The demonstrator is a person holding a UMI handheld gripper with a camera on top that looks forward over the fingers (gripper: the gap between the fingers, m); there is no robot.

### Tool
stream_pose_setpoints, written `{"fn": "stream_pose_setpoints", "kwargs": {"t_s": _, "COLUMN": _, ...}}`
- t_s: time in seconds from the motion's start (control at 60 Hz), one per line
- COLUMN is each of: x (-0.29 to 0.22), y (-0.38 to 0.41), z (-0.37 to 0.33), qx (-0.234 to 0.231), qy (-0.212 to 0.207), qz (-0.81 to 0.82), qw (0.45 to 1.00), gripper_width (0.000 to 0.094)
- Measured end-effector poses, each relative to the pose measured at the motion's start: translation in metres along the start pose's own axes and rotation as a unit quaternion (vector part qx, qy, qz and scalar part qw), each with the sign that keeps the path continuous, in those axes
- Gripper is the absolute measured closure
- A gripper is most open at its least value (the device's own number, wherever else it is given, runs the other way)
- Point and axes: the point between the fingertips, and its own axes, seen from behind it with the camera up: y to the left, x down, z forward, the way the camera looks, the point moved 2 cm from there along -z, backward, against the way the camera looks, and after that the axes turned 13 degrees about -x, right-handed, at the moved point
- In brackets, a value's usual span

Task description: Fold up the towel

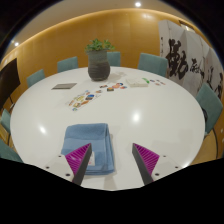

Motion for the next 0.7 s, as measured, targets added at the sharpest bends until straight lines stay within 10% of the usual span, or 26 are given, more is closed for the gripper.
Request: {"fn": "stream_pose_setpoints", "kwargs": {"t_s": 0.7, "x": -0.015, "y": 0.08, "z": -0.166, "qx": 0.035, "qy": -0.049, "qz": -0.07, "qw": 0.996, "gripper_width": 0.0072}}
